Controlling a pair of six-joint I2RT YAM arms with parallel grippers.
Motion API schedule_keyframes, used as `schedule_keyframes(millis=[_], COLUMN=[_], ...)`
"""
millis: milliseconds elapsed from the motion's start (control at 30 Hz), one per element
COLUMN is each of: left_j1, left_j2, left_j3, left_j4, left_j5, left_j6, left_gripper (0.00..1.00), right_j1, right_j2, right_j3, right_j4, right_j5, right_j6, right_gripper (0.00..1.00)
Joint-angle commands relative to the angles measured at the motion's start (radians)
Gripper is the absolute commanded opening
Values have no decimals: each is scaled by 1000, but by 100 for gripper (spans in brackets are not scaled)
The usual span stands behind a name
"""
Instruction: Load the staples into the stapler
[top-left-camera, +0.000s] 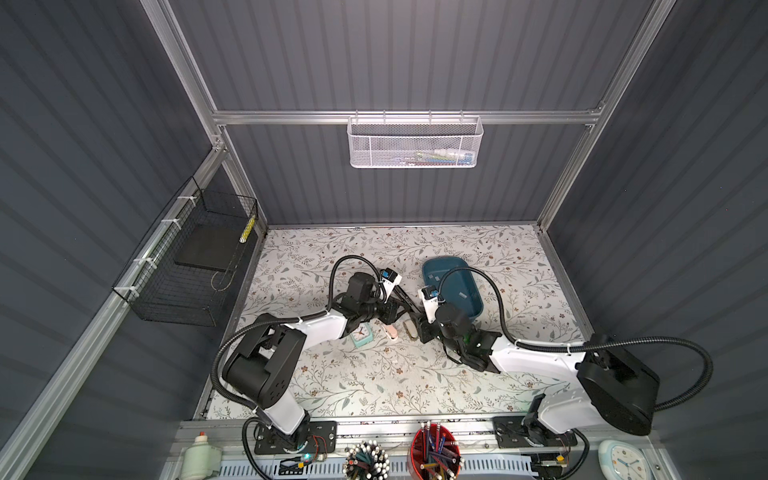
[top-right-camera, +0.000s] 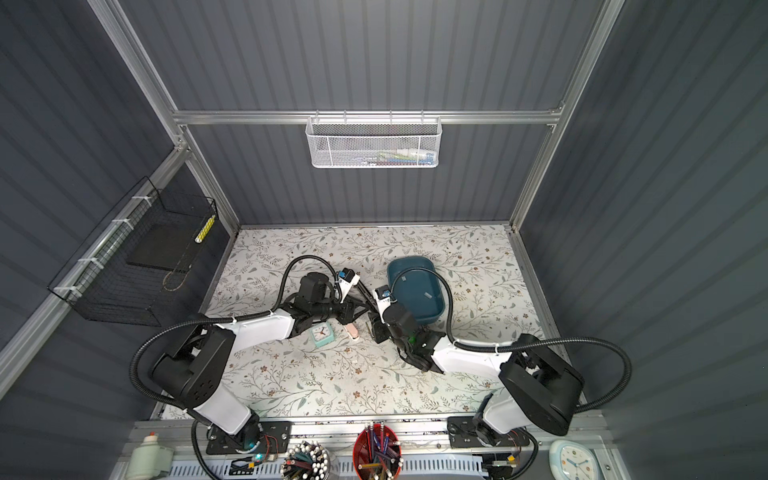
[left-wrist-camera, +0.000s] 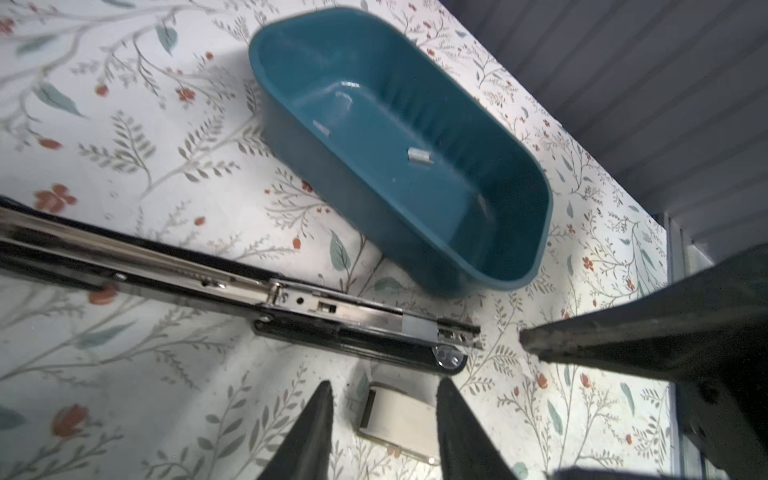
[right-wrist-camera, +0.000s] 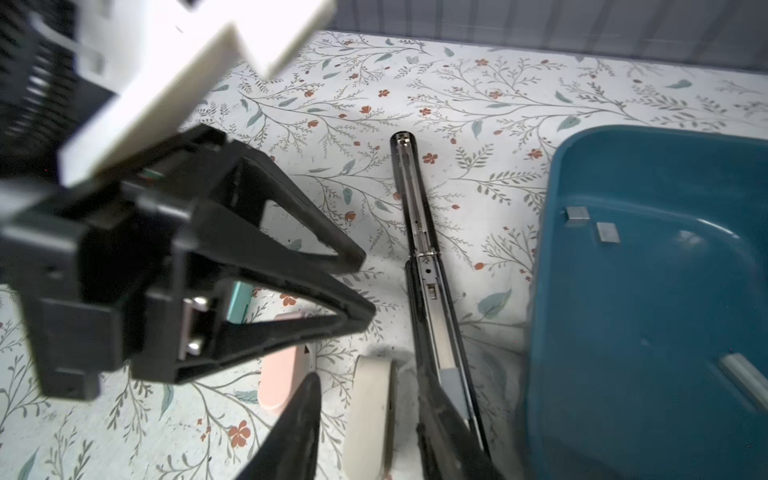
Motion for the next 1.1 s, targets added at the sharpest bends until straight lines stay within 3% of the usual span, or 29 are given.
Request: schedule_keyframes(millis=[0,167,367,667,767,1067], left_j1=[-3,-3,-3,5,15,67], left_j2=[-36,-48,-45,-37,-38,-6], left_j3=[15,17,24,8,8,39], left_j4=[-34,-44,-47,-13,-22,-81], left_j5=[-60,-76,-73,-94,-99,-193], left_j6=[-20,-19,-16,-65,-71,-172], left_gripper=[44,46,46,47,47,53], right_j1=[-19,-35,-61,-80,-80,-80], right_j2=[-2,15,76,204,235,286], right_j3=[-34,-75,-88,-41,-30,-19], right_j4=[-89,-70,-42,46,64,102], right_j5=[4,-29,-18,-36,-46,-97], right_j6=[-13,27,37,10,5,1], right_gripper=[42,43,55,59,57,34])
